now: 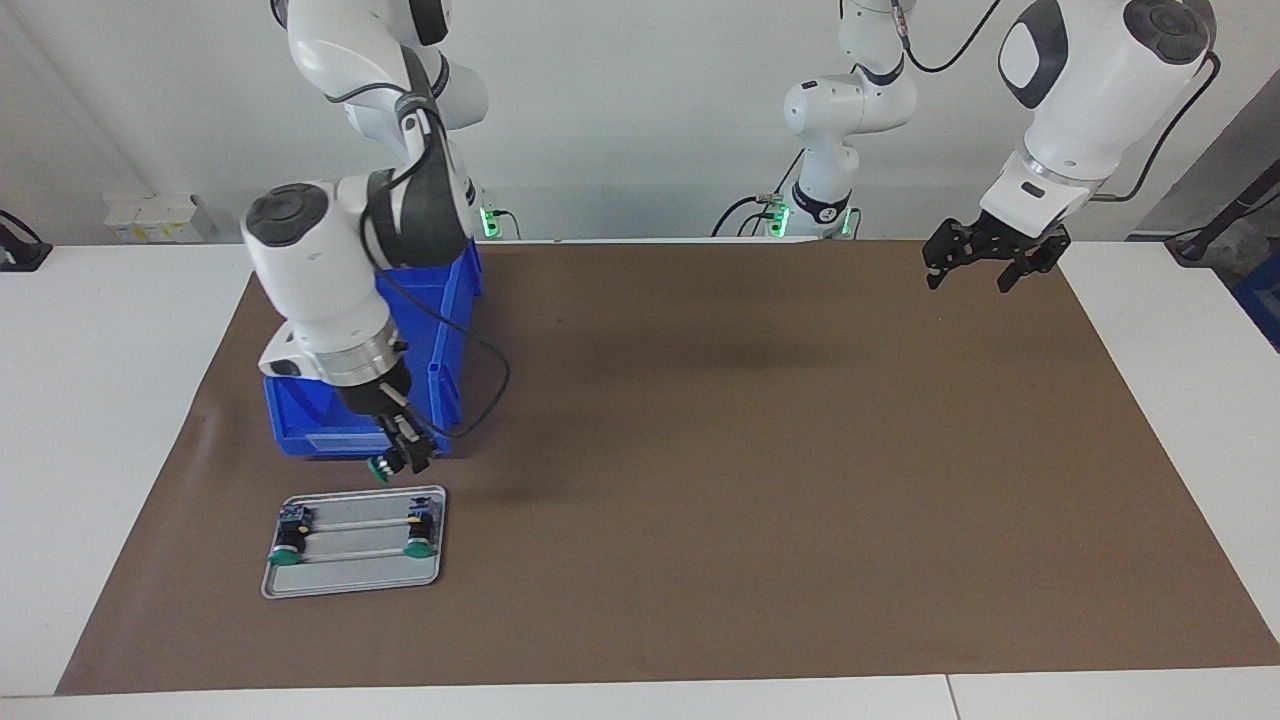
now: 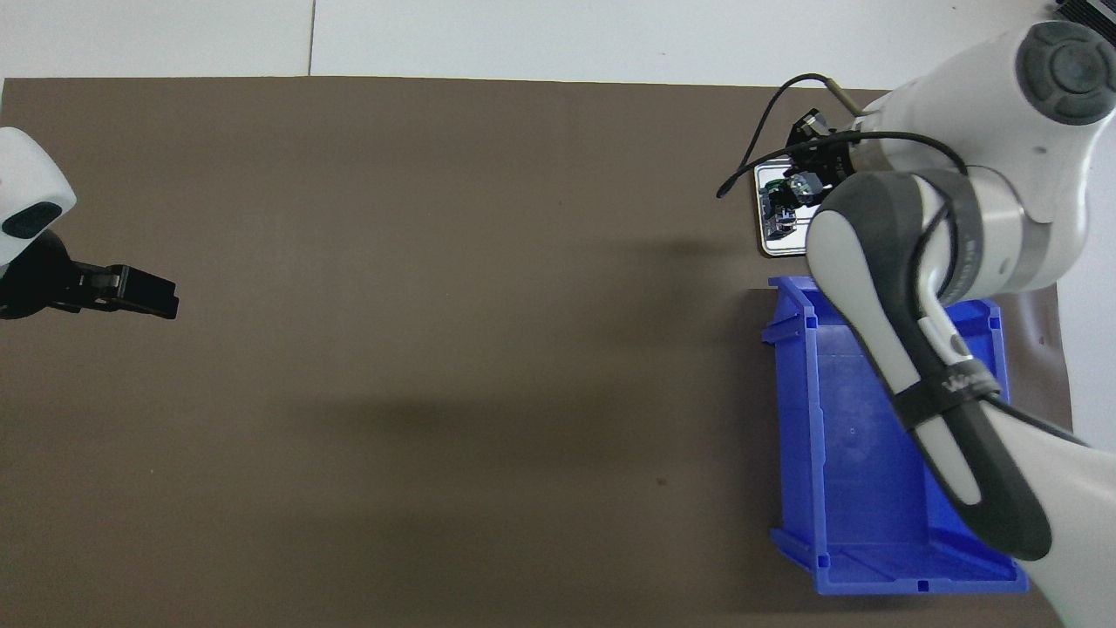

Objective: Place and press button with both arms

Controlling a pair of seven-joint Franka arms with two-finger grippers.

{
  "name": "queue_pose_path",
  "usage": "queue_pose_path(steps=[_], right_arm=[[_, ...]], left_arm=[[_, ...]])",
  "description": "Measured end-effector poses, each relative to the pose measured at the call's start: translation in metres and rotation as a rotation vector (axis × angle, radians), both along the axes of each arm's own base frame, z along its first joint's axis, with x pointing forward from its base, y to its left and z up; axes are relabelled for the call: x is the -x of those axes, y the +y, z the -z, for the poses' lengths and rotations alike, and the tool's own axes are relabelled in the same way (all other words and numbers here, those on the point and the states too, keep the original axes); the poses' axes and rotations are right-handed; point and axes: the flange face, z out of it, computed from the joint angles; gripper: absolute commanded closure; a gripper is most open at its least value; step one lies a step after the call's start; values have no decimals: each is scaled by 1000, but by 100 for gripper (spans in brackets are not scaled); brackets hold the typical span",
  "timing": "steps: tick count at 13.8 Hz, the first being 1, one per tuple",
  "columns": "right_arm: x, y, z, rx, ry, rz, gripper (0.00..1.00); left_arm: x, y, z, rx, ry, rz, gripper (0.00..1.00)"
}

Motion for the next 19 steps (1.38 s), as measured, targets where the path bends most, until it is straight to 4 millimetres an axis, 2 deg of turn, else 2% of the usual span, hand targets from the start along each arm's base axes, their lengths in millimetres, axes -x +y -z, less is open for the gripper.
queue_pose_path(steps=[3,6,9,12,14,15,19], right_arm=[[32,112,1,-33,8,167,100],[69,196,14,-62,34,304,100],[102,270,53,-58,58,394,100],[121,340,101,-42,37,462,100],[130,373,126,-68,17,466,100],[133,383,131,-83,9,462,100],[145,399,138,-116,-3,487,100]], left_arm=[[0,0,0,0,0,0,0],[0,0,0,0,0,0,0],[0,0,0,0,0,0,0],[0,0,0,0,0,0,0],[0,0,0,0,0,0,0],[0,0,0,0,0,0,0],[0,0,0,0,0,0,0]])
